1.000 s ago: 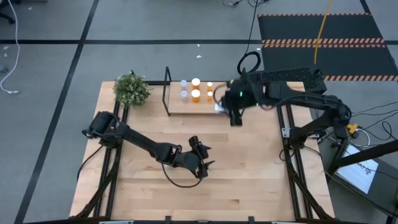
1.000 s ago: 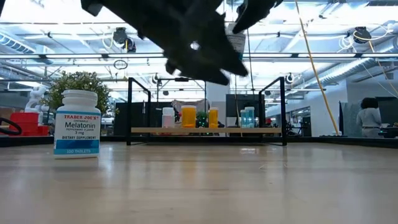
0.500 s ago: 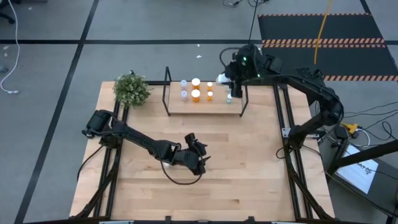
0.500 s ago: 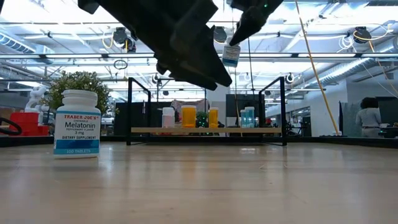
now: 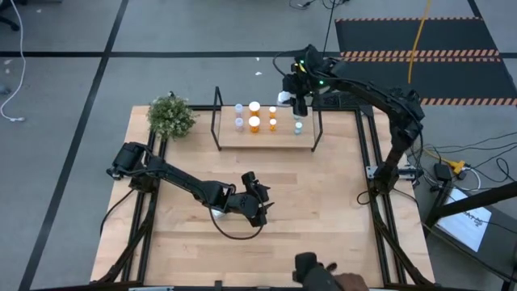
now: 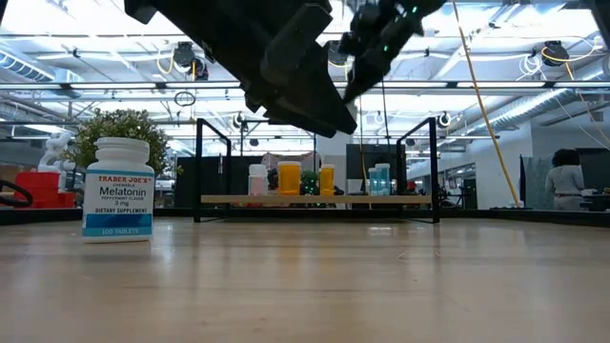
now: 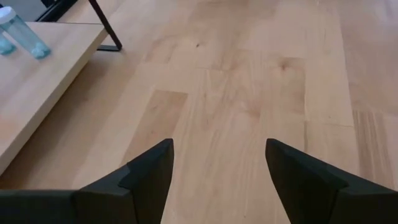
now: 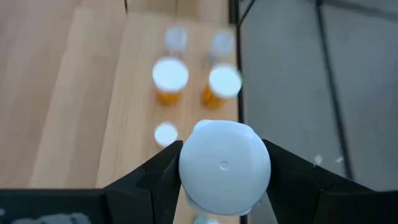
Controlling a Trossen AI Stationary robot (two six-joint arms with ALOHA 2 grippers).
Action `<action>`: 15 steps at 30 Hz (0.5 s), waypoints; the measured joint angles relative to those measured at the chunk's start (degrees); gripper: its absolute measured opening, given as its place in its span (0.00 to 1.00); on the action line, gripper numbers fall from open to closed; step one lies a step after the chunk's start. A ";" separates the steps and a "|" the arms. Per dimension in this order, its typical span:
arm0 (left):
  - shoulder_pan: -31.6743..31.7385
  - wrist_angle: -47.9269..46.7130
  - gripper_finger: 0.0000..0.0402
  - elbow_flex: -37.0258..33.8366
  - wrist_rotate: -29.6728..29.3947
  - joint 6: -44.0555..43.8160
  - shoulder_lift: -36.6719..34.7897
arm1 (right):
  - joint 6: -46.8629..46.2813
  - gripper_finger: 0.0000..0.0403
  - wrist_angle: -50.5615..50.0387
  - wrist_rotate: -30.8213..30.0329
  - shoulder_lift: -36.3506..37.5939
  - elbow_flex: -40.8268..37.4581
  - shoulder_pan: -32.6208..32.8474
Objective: Pick and place medicine bottles onto shelf by color
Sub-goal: Put the right white pill bottle on the shelf
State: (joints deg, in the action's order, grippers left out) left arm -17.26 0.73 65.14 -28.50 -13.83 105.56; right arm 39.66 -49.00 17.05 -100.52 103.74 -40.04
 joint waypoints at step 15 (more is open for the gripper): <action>-0.33 0.44 0.63 -0.02 0.05 -0.48 0.00 | 2.69 0.48 -1.02 1.43 -9.14 0.00 -3.02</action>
State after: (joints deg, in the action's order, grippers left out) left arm -17.59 1.17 65.12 -28.45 -14.30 105.56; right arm 42.35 -50.02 18.48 -109.67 103.74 -43.07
